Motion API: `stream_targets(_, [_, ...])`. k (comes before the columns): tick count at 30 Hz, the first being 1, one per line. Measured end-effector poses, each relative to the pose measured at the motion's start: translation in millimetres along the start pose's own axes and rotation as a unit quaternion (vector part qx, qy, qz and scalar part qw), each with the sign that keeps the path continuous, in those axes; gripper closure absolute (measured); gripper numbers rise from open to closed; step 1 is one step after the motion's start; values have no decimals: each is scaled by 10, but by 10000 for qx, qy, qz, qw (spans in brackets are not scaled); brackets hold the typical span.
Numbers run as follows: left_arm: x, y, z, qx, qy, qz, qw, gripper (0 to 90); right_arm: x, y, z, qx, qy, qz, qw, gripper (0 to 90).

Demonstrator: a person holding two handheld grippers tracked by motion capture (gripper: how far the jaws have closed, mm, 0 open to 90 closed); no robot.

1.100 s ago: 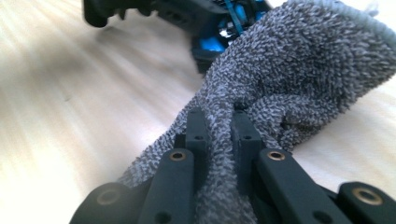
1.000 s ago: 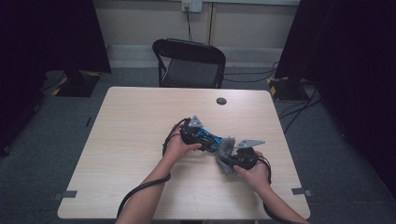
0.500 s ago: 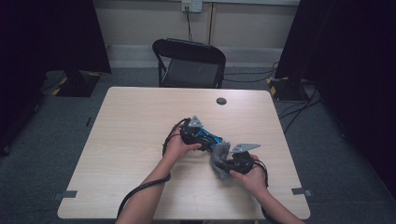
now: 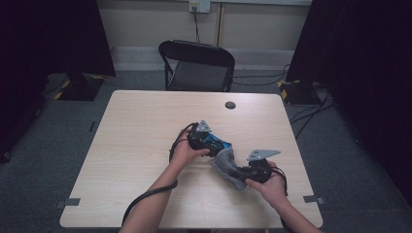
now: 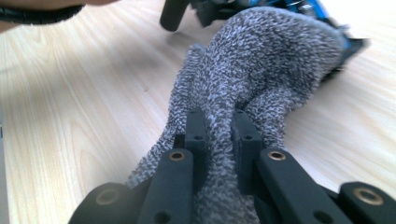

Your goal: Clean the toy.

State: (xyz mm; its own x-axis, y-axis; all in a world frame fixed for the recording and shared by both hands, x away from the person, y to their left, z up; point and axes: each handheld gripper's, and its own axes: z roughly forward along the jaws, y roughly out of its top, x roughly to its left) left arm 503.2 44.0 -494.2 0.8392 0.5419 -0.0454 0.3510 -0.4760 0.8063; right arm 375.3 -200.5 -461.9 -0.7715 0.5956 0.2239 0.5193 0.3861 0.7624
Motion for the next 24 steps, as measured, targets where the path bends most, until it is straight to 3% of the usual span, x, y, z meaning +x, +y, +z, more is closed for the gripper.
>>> stream_targets(7, [12,5,-14,-6,-44,-4,10000,81,-188,-6,-247,-262,-193,231,9992,806])
stream_targets(12, [25,37,-54,-12,-109,92,9999,168,-352,116,-371,-525,-430,345,9971,806])
stream_targets(15, [22,48,-82,-26,-96,165,9998,160,-436,169,-370,-553,-589,356,9961,806])
stream_targets(16, [22,63,-115,4,-112,187,9998,161,-528,216,-344,-576,-759,371,9948,806])
stream_targets(20, [32,68,-171,23,-122,151,9998,162,-725,298,-238,-605,-1009,499,9918,804])
stream_targets(24, [14,57,-186,32,-196,116,9997,171,-865,368,-76,-488,-1183,406,9909,803])
